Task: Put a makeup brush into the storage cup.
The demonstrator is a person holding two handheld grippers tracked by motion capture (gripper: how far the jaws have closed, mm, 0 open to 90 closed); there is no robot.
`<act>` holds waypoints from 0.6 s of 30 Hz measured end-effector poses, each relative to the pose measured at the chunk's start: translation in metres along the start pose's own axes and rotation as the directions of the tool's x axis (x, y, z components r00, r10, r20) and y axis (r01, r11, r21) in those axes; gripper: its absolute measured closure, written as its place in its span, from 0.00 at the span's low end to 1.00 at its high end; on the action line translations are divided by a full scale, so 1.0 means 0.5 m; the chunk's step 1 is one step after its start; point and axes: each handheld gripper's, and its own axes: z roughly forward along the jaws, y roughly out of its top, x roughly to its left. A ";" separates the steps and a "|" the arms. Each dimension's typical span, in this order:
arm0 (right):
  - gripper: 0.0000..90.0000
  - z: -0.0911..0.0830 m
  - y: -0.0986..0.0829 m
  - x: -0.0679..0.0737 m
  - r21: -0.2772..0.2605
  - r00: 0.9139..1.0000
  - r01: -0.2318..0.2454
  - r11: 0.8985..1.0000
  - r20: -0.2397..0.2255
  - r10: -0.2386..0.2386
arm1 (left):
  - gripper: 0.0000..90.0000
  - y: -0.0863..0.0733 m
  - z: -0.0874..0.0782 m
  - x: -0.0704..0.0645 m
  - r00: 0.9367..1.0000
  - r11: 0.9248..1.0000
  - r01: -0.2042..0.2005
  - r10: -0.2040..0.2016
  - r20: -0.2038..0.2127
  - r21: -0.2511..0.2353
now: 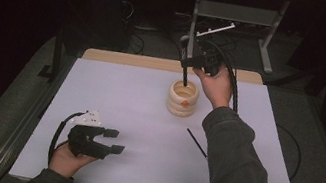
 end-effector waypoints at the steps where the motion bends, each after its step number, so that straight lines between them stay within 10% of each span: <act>1: 0.86 0.002 -0.001 0.000 -0.001 1.000 -0.005 1.000 0.005 0.005 | 0.41 0.000 0.000 0.000 1.000 1.000 0.004 -0.004 -0.001 -0.002; 18: 0.86 0.024 -0.015 -0.007 -0.013 1.000 -0.017 1.000 0.024 0.017 | 0.40 -0.001 -0.005 0.003 1.000 1.000 0.015 -0.015 0.005 -0.016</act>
